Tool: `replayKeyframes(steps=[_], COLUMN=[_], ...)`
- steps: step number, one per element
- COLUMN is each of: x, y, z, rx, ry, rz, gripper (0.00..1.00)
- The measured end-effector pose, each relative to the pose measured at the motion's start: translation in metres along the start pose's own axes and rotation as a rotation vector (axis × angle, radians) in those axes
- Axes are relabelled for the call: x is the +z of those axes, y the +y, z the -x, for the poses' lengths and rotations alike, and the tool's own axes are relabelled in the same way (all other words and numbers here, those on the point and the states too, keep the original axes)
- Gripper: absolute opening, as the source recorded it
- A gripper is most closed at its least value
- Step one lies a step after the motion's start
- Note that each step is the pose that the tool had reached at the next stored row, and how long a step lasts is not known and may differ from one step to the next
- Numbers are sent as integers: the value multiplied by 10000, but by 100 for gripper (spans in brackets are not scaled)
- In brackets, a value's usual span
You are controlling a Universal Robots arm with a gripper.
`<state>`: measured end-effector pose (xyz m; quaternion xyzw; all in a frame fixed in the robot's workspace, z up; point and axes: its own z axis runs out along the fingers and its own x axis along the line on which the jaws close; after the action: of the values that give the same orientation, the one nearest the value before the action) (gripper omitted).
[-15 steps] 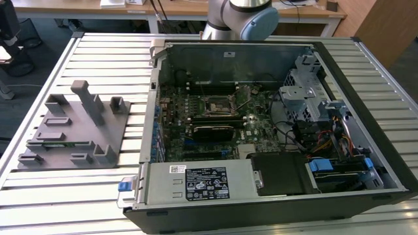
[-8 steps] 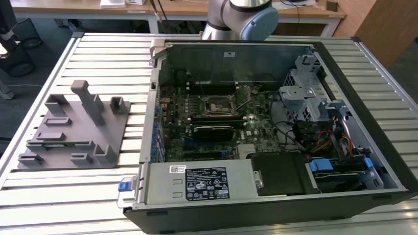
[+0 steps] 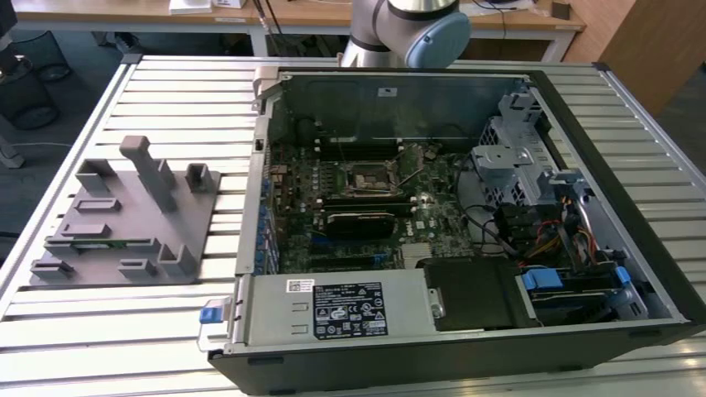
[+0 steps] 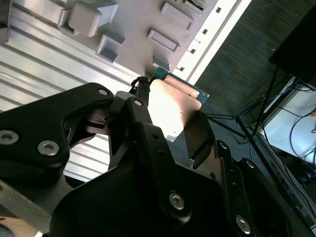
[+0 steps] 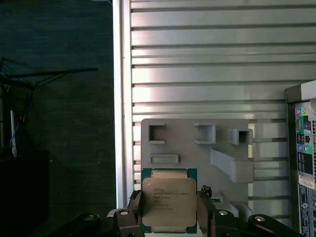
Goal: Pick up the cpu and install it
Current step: 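Pick up the cpu and move it towards the insertion slot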
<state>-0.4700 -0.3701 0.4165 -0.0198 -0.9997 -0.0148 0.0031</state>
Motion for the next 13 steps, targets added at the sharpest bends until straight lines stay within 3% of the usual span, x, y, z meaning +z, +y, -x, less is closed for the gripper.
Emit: replayKeyframes(steps=[8, 13], x=[-4, -4], y=[2, 4], z=[12, 75], rx=[2, 0], ry=[2, 0], rz=[-3, -2], gripper=[53, 53])
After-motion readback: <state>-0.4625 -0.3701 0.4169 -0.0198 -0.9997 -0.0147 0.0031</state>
